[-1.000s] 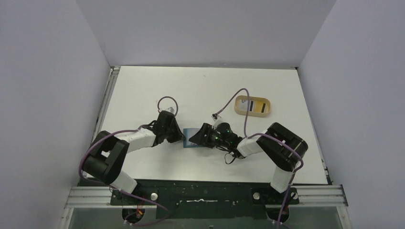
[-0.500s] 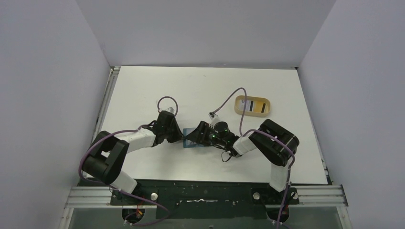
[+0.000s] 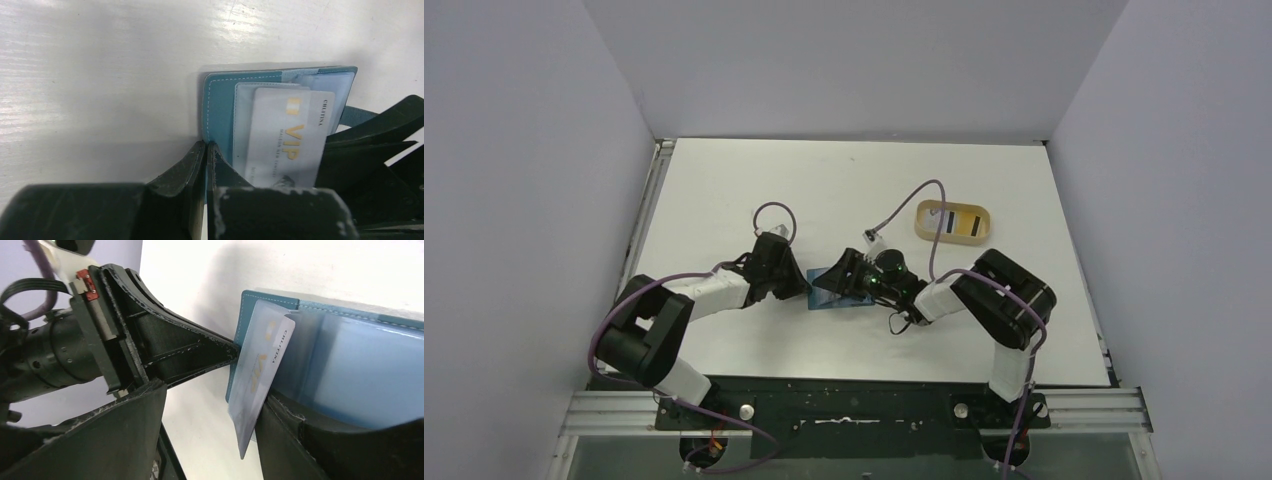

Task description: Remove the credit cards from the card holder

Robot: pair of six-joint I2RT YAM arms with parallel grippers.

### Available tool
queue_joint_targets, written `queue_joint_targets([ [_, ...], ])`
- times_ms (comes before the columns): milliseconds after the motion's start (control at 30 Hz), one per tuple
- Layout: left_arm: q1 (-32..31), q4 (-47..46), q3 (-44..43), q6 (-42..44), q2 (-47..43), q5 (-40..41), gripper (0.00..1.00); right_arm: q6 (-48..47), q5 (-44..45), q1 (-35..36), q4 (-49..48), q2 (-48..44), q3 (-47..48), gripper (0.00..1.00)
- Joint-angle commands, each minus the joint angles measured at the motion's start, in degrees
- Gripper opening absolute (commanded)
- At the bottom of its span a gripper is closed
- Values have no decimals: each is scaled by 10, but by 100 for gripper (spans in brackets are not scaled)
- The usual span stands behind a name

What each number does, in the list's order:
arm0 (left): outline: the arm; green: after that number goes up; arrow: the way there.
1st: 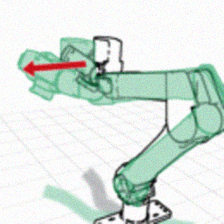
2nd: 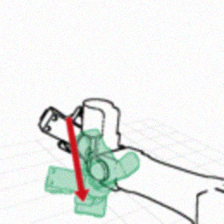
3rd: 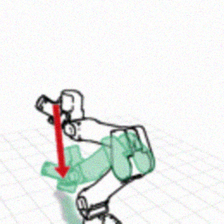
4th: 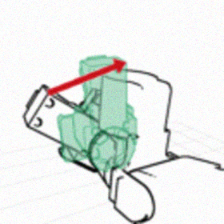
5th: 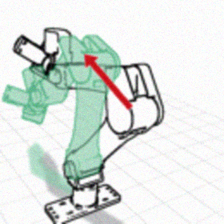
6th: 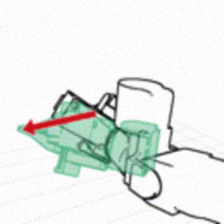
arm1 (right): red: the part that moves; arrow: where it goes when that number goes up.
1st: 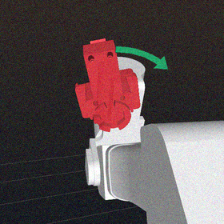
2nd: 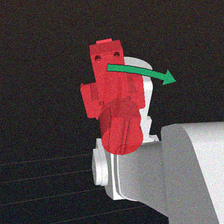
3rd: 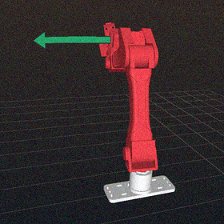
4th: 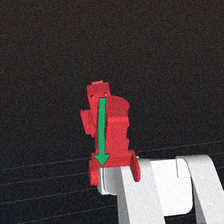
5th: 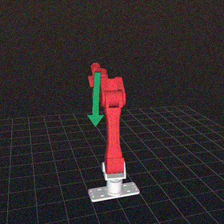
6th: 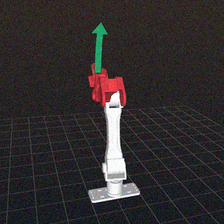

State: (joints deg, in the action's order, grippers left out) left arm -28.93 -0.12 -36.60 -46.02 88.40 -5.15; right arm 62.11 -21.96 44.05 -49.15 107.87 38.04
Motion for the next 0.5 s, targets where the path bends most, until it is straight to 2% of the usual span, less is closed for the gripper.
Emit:
queue_joint_targets([
  [0, -3, 96, 24, 29, 25, 33, 0, -20, -2, -21, -15, -59, -19, 63],
  [167, -3, 97, 20, 30, 30, 32, 0, -26, -6, -32, -4, -65, -33, 62],
  [300, -3, 100, 19, 31, 30, 32, 0, -50, 7, -35, 59, -66, -28, 59],
  [467, -3, 103, 19, 33, 29, 32, 0, -71, 26, -43, 107, -66, -43, 44],
])
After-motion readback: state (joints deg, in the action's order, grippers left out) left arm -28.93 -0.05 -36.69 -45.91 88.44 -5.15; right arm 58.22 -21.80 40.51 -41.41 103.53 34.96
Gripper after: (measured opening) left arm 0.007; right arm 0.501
